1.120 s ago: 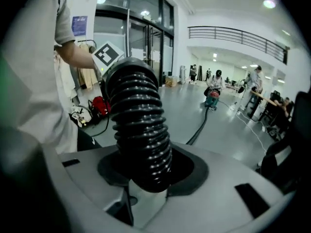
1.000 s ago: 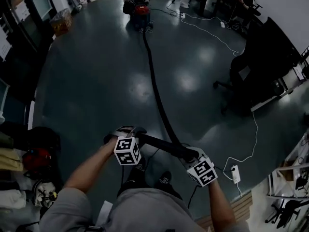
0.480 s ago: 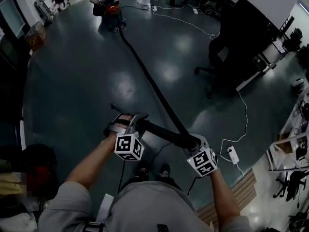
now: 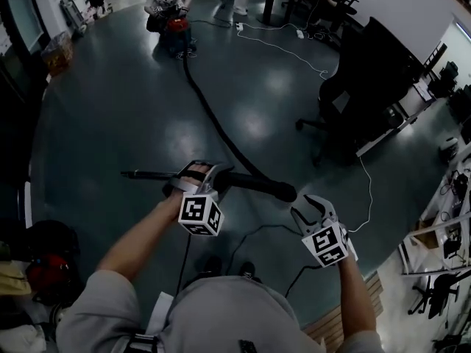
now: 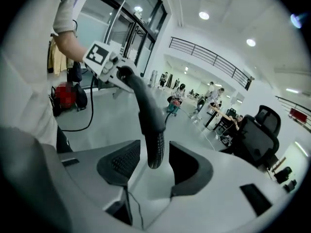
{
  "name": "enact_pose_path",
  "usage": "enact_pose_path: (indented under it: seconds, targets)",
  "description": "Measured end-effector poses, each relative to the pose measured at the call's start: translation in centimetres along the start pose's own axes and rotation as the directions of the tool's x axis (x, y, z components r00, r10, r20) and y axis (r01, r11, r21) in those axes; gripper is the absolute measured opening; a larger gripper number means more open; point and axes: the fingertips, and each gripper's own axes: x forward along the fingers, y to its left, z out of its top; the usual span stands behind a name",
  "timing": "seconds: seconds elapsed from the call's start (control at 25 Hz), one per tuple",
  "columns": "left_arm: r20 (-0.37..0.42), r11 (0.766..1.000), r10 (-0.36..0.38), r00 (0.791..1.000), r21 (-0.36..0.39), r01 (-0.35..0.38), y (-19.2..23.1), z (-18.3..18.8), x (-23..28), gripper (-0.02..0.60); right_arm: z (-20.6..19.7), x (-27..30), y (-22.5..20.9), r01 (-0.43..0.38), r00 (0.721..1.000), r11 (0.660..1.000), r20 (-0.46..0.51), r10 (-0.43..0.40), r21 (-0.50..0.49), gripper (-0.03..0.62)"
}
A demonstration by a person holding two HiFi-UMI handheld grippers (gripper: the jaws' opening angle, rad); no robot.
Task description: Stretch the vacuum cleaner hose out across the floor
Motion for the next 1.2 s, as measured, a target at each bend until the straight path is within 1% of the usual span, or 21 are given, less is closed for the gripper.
enact_pose_path:
  seconds: [0.04, 0.12, 0.16, 0.2, 0.24, 0.28, 0.36, 0.4, 0.48, 0.56, 0.6, 0.68, 0.8, 0.84, 0.88, 0.92, 0.96, 1.0, 1.04, 1.12, 1.2]
  targets:
    - [-0.001, 1.0, -0.003, 1.0, -0.007, 0.003, 0.0, -0.4, -0.2, 0.123, 1.9, -0.6, 0.2, -0.01, 1.0, 1.0, 0.028, 0.011, -0.023, 0.169]
    - [-0.013, 0.999, -0.013, 1.0, -0.04, 0.013, -0.2, -1.1, -0.4, 0.121, 6.3, -0.2, 1.0, -0.055, 0.995, 0.992, 0.076, 0.064, -0.113, 0.169]
    - [-0.026, 0.998, -0.025, 0.999, -0.066, 0.023, -0.4, -1.4, -0.3, 0.121, 8.3, 0.7, 1.5, -0.085, 0.991, 0.981, 0.088, 0.102, -0.172, 0.173]
    - [-0.039, 0.995, -0.04, 0.998, -0.09, 0.037, -0.8, -1.7, -0.1, 0.121, 9.9, 2.0, 2.1, -0.117, 0.986, 0.964, 0.085, 0.141, -0.238, 0.191]
    - [-0.048, 0.993, -0.055, 0.997, -0.107, 0.049, -1.3, -1.9, 0.0, 0.12, 10.9, 3.7, 2.8, -0.152, 0.982, 0.938, 0.061, 0.179, -0.311, 0.23]
    - [-0.053, 0.991, -0.065, 0.996, -0.118, 0.059, -1.8, -2.0, 0.1, 0.12, 11.4, 5.5, 3.5, -0.194, 0.977, 0.902, 0.013, 0.215, -0.385, 0.244]
    - [-0.054, 0.989, -0.072, 0.996, -0.134, 0.064, -2.3, -1.8, 0.2, 0.12, 11.2, 9.0, 4.9, -0.298, 0.954, 0.815, -0.118, 0.276, -0.498, 0.25]
    - [-0.051, 0.988, -0.071, 0.996, -0.14, 0.063, -2.4, -1.4, 0.4, 0.12, 10.9, 10.3, 5.6, -0.348, 0.937, 0.777, -0.175, 0.301, -0.524, 0.25]
    - [-0.04, 0.988, -0.063, 0.997, -0.146, 0.056, -2.1, -0.5, 0.8, 0.12, 10.6, 11.7, 6.6, -0.412, 0.911, 0.729, -0.248, 0.328, -0.546, 0.249]
    - [-0.037, 0.989, -0.051, 0.998, -0.143, 0.046, -1.7, -0.2, 0.8, 0.12, 10.5, 12.5, 7.4, -0.44, 0.898, 0.694, -0.304, 0.319, -0.57, 0.248]
    - [-0.04, 0.989, -0.048, 0.998, -0.143, 0.042, -1.6, -0.4, 0.6, 0.12, 10.5, 12.8, 7.6, -0.441, 0.896, 0.684, -0.318, 0.308, -0.581, 0.239]
    - [-0.045, 0.989, -0.048, 0.998, -0.143, 0.041, -1.7, -0.8, 0.1, 0.12, 11.1, 12.9, 7.9, -0.423, 0.906, 0.692, -0.296, 0.303, -0.584, 0.064]
    - [-0.046, 0.989, -0.047, 0.998, -0.14, 0.041, -1.8, -1.0, -0.3, 0.121, 11.7, 12.9, 8.2, -0.407, 0.914, 0.706, -0.257, 0.315, -0.58, 0.057]
    - [-0.05, 0.991, -0.031, 0.998, -0.134, 0.024, -1.7, -1.1, -0.4, 0.121, 11.7, 12.9, 8.3, -0.398, 0.917, 0.709, -0.249, 0.311, -0.582, 0.057]
    - [-0.059, 0.991, 0.004, 0.998, -0.13, -0.011, -1.5, -1.3, -0.6, 0.122, 11.7, 13.0, 8.4, -0.387, 0.922, 0.715, -0.242, 0.303, -0.582, 0.057]
    - [-0.074, 0.989, 0.056, 0.996, -0.135, -0.066, -1.1, -1.5, -1.0, 0.145, 11.8, 13.0, 8.6, -0.375, 0.927, 0.723, -0.235, 0.293, -0.58, 0.057]
    - [-0.092, 0.98, 0.116, 0.989, -0.154, -0.129, -0.5, -1.9, -1.7, 0.199, 11.8, 13.0, 8.7, -0.362, 0.932, 0.733, -0.226, 0.283, -0.575, 0.057]
    - [-0.108, 0.965, 0.171, 0.979, -0.184, -0.189, 0.2, -2.3, -2.5, 0.275, 12.0, 13.0, 8.7, -0.348, 0.937, 0.746, -0.214, 0.274, -0.567, 0.057]
    - [-0.115, 0.948, 0.217, 0.969, -0.211, -0.237, 0.8, -2.7, -3.4, 0.326, 12.2, 12.9, 8.7, -0.334, 0.943, 0.762, -0.2, 0.267, -0.554, 0.057]
    - [-0.104, 0.922, 0.296, 0.95, -0.229, -0.313, 1.6, -3.3, -5.3, 0.373, 12.4, 12.8, 8.6, -0.309, 0.951, 0.808, -0.167, 0.26, -0.502, 0.057]
    - [-0.082, 0.89, 0.384, 0.92, -0.232, -0.393, 2.2, -3.7, -7.9, 0.38, 12.4, 12.3, 8.6, -0.282, 0.959, 0.868, -0.13, 0.251, -0.409, 0.057]
